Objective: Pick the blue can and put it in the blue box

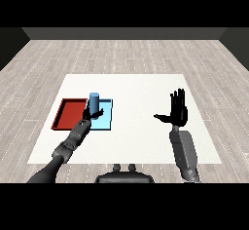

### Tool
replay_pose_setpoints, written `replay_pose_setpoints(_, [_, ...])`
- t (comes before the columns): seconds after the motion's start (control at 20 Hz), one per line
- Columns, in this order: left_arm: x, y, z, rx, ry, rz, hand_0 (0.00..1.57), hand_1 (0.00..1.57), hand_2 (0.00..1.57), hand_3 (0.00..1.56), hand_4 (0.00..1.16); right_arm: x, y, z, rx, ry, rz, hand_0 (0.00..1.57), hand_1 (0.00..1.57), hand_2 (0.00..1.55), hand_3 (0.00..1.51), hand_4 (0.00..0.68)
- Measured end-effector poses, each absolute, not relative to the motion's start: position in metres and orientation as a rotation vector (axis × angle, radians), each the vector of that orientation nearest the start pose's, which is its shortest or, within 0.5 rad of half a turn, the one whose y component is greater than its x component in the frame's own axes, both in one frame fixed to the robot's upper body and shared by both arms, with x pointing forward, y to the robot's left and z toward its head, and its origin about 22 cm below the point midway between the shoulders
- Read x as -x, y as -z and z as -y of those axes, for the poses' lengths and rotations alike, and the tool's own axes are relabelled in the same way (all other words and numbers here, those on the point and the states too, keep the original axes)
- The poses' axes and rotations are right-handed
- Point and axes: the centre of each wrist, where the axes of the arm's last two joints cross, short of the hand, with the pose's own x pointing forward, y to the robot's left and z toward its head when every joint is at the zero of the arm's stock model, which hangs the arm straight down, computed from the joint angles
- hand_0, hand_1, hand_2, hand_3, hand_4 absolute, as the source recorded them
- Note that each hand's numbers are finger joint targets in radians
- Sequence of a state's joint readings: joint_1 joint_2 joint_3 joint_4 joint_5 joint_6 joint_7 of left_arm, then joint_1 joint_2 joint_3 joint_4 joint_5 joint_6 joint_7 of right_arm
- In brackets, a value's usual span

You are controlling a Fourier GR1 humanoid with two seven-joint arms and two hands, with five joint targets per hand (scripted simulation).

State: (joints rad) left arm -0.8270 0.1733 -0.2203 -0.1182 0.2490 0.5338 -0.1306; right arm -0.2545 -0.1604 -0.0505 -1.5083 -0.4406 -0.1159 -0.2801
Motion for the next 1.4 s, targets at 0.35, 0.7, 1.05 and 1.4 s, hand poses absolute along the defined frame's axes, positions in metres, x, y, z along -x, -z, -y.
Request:
replay_pose_setpoints(0.35, [-0.358,0.084,-0.24,-0.565,0.132,1.006,0.0,0.0,0.24,0.28,0.67,-0.302,-0.059,0.247,-0.196,0.305,2.001,0.0,0.0,0.0,0.0,0.0])
replay_pose_setpoints(0.7, [-0.36,0.083,-0.235,-0.651,0.177,1.007,0.0,0.0,0.0,0.0,0.0,-0.304,-0.055,0.239,-0.228,0.309,2.012,0.0,0.0,0.0,0.0,0.0])
replay_pose_setpoints(1.05, [-0.364,0.078,-0.229,-0.732,0.044,1.165,0.0,0.0,0.0,0.0,0.0,-0.306,-0.058,0.243,-0.253,0.308,2.02,0.0,0.0,0.0,0.0,0.0])
replay_pose_setpoints(1.4, [-0.387,0.042,-0.207,-0.521,-0.036,1.601,0.0,0.0,0.0,0.0,0.0,-0.304,-0.055,0.236,-0.272,0.29,2.03,0.0,0.0,0.0,0.0,0.0])
